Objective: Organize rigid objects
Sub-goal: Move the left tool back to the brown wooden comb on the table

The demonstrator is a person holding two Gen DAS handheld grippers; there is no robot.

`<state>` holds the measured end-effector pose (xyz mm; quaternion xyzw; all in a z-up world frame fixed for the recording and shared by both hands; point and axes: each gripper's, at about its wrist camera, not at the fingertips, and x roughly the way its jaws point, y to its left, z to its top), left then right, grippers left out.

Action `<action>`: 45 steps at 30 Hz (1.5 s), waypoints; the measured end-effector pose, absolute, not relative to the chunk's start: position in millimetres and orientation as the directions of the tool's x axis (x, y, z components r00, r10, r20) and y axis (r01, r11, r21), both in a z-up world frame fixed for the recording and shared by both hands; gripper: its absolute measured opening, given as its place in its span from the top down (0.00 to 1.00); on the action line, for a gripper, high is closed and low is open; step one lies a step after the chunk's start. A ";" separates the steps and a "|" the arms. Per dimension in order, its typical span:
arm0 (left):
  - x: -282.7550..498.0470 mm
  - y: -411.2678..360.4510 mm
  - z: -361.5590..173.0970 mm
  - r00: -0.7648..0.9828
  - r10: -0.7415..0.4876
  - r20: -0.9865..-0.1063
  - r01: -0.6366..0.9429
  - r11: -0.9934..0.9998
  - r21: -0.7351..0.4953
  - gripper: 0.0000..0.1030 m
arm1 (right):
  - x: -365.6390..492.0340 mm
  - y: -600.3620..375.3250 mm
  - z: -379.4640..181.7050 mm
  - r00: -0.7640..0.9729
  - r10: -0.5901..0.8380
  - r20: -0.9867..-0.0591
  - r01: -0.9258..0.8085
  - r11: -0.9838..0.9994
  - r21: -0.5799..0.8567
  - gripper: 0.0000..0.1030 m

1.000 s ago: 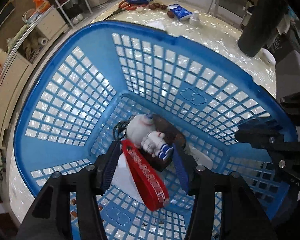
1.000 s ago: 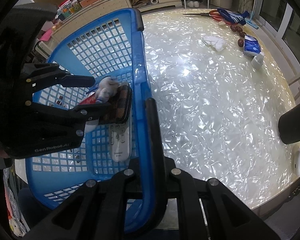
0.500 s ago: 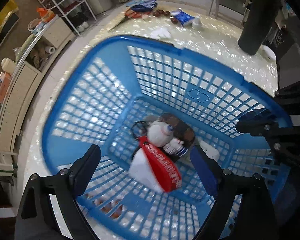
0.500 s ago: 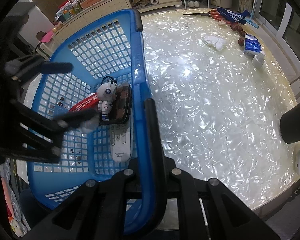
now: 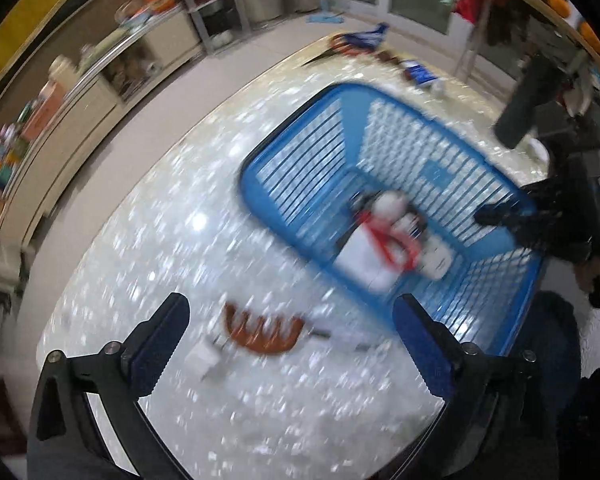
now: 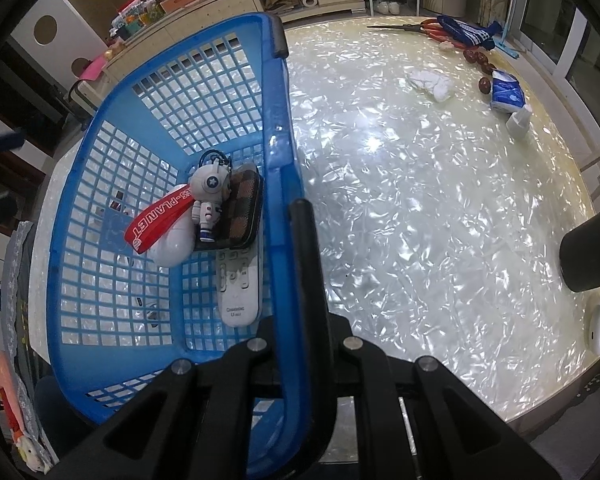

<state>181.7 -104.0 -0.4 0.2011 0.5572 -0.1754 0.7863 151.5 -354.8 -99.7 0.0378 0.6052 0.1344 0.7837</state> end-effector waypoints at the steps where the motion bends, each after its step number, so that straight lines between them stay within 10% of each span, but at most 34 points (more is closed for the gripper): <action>1: 178.9 -91.4 -2.1 0.312 -0.046 -0.949 0.481 0.869 0.116 0.01 | 151.6 -354.7 -99.7 0.231 0.255 -0.939 -0.165 0.961 0.221 0.93; 45: 193.8 -2.9 -156.0 0.159 -0.037 -0.987 -0.523 0.845 -0.116 0.01 | 155.6 -357.7 -103.6 0.227 0.293 -0.929 -0.204 0.947 0.249 0.89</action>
